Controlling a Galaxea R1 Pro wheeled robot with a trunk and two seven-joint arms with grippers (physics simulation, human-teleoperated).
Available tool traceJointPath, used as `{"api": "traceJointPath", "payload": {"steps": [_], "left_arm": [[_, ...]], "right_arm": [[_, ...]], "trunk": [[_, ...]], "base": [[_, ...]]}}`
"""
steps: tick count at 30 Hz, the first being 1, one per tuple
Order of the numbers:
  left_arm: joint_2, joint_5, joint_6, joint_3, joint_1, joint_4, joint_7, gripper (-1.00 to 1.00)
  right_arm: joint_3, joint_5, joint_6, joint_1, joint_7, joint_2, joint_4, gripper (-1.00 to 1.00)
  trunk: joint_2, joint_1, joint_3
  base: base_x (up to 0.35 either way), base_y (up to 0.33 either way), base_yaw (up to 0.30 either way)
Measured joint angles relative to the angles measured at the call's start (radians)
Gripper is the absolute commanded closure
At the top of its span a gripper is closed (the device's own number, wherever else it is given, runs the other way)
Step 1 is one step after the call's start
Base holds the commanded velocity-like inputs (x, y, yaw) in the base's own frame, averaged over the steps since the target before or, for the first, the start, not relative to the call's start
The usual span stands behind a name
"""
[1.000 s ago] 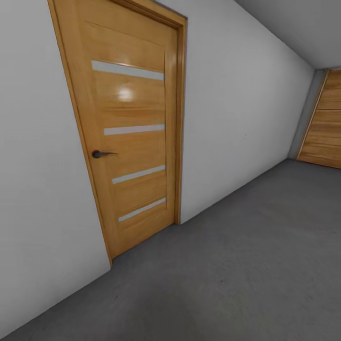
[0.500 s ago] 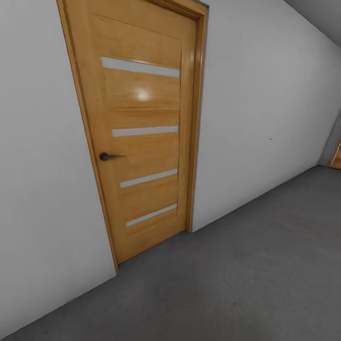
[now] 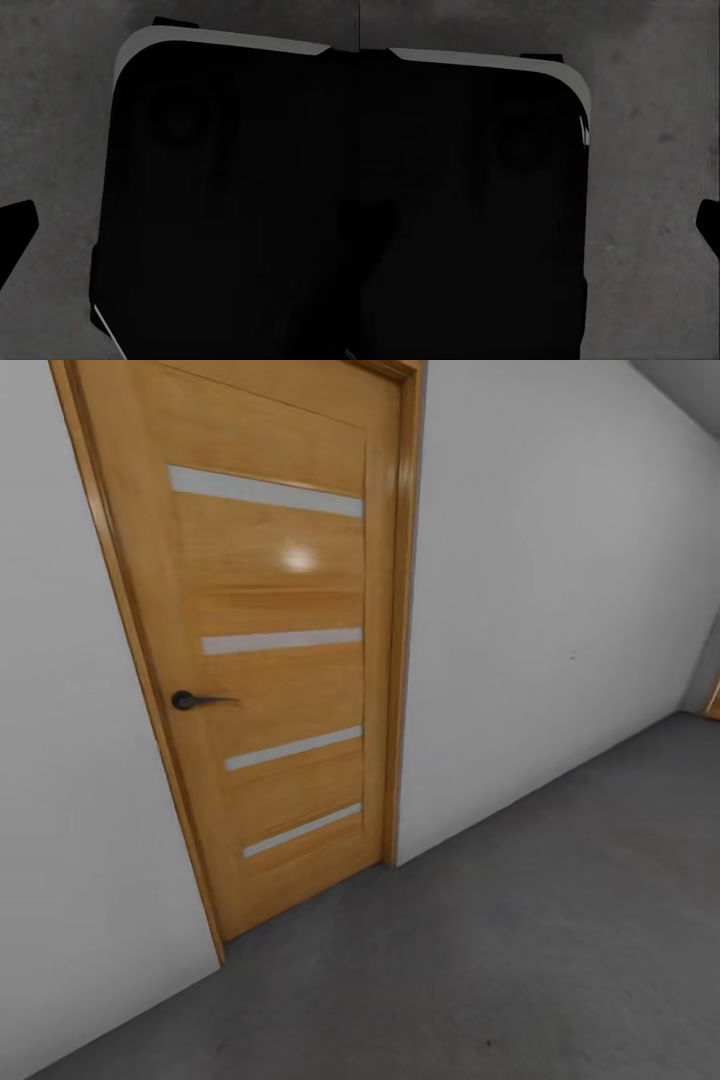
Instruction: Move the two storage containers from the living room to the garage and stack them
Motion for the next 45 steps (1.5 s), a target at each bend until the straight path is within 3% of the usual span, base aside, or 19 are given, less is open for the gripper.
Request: {"api": "traceJointPath", "payload": {"steps": [45], "left_arm": [[0.002,0.002,-0.003,0.002,0.0,0.0,0.001,-1.0]], "right_arm": [[-0.001,0.001,-0.001,0.0,-0.001,0.001,0.0,-1.0]], "trunk": [[0.0,0.0,0.0]], "base": [[0.275,-0.23,0.263]]}}
